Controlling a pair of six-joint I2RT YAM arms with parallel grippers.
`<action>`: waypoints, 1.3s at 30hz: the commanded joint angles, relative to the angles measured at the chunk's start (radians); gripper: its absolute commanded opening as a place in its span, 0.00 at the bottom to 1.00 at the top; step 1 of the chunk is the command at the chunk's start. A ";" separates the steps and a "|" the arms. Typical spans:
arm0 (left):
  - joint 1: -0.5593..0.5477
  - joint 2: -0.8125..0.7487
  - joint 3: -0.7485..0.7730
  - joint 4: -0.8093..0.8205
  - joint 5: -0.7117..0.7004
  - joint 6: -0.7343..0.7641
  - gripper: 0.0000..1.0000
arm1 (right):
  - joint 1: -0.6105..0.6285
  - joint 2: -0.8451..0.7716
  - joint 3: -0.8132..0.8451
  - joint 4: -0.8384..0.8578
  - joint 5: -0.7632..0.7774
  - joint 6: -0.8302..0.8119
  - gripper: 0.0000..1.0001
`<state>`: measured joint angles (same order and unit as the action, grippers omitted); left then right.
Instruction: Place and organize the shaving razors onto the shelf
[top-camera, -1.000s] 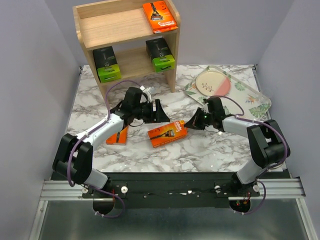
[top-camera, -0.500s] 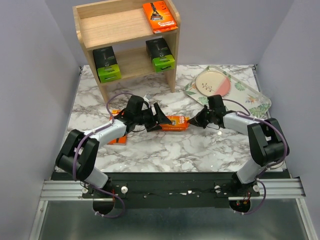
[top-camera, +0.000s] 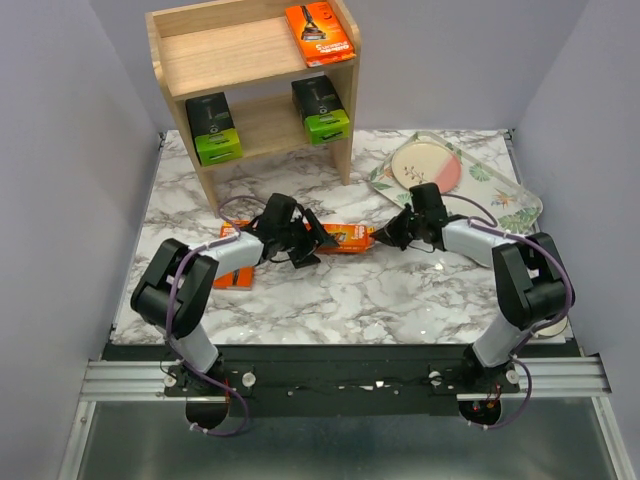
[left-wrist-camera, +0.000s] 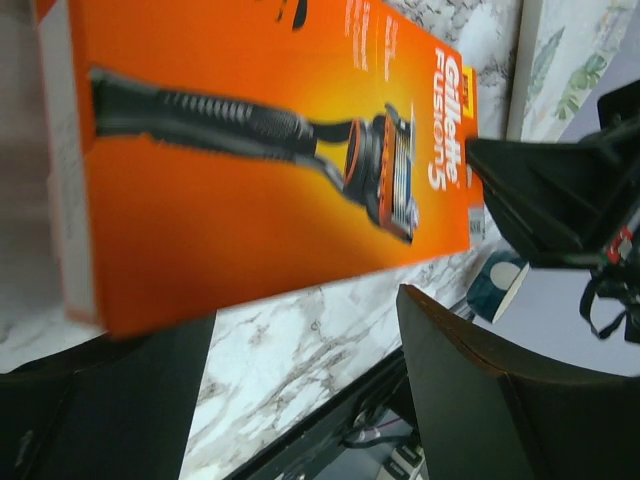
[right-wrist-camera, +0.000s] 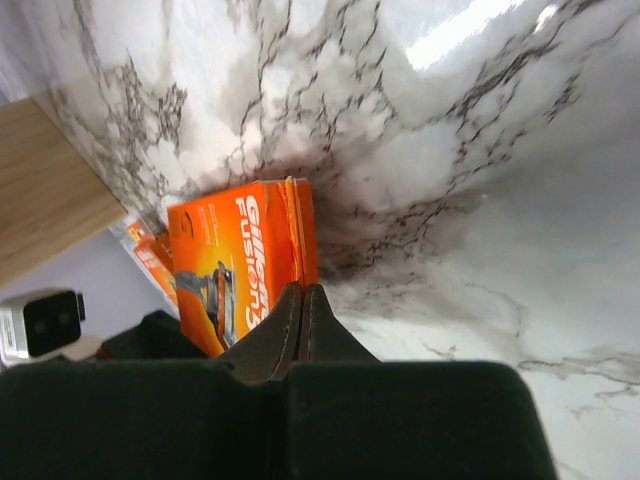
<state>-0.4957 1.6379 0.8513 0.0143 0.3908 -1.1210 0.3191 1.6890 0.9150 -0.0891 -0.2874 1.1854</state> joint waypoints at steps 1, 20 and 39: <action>-0.009 0.065 0.066 0.021 -0.056 -0.051 0.79 | 0.054 -0.057 -0.031 -0.011 0.005 0.019 0.01; 0.032 0.031 -0.064 0.254 0.104 0.012 0.48 | 0.146 -0.149 -0.053 -0.057 -0.075 -0.272 0.37; 0.101 -0.127 -0.252 0.260 0.039 0.035 0.88 | 0.098 -0.165 -0.067 -0.086 0.009 -0.544 0.62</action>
<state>-0.3733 1.5135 0.6022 0.3408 0.5026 -1.0832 0.4339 1.4147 0.8650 -0.1734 -0.3374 0.5877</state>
